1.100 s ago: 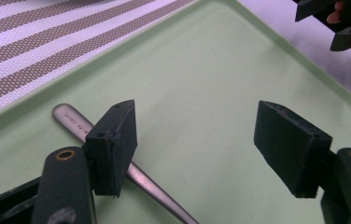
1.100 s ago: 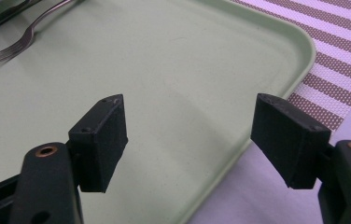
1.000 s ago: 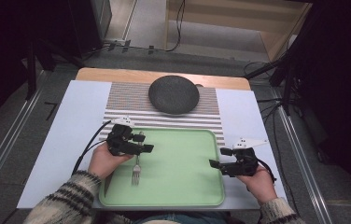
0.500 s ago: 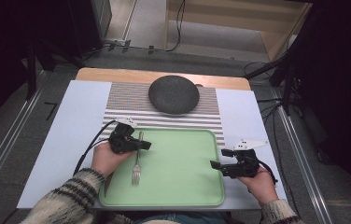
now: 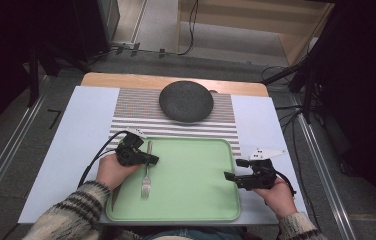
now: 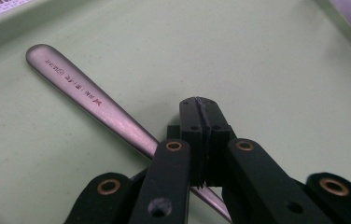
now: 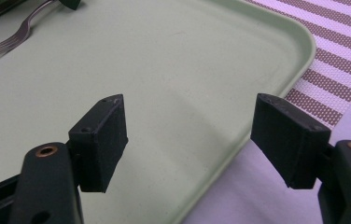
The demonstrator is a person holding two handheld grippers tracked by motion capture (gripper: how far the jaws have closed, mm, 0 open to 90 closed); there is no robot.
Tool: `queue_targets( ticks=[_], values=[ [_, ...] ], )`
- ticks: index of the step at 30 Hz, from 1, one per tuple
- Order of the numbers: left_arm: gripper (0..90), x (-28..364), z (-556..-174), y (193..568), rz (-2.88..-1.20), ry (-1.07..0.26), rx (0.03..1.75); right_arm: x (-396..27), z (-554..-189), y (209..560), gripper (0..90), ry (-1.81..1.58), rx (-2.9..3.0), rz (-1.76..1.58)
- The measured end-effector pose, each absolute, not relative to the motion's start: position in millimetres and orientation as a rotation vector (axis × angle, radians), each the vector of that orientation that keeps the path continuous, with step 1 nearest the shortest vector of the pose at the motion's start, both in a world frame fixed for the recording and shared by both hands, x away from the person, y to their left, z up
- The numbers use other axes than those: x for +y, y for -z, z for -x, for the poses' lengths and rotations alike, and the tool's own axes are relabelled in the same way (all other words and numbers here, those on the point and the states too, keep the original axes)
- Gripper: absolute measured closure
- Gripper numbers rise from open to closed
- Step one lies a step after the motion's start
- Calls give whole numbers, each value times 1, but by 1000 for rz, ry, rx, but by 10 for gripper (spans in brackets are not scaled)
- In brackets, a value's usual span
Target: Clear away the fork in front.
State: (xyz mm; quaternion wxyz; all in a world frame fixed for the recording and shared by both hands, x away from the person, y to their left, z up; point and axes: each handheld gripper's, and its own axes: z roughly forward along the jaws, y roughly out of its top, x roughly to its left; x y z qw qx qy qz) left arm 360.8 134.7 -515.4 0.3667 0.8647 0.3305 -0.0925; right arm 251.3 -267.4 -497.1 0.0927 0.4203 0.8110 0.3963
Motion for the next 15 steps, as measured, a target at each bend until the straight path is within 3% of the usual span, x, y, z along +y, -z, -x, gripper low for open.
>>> queue_targets(
  ticks=[15],
  values=[
    [900, 155, -361, 515, -2190, 252, 934, -260, -259, 497, 249, -1179, 2438, -1216]
  ],
)
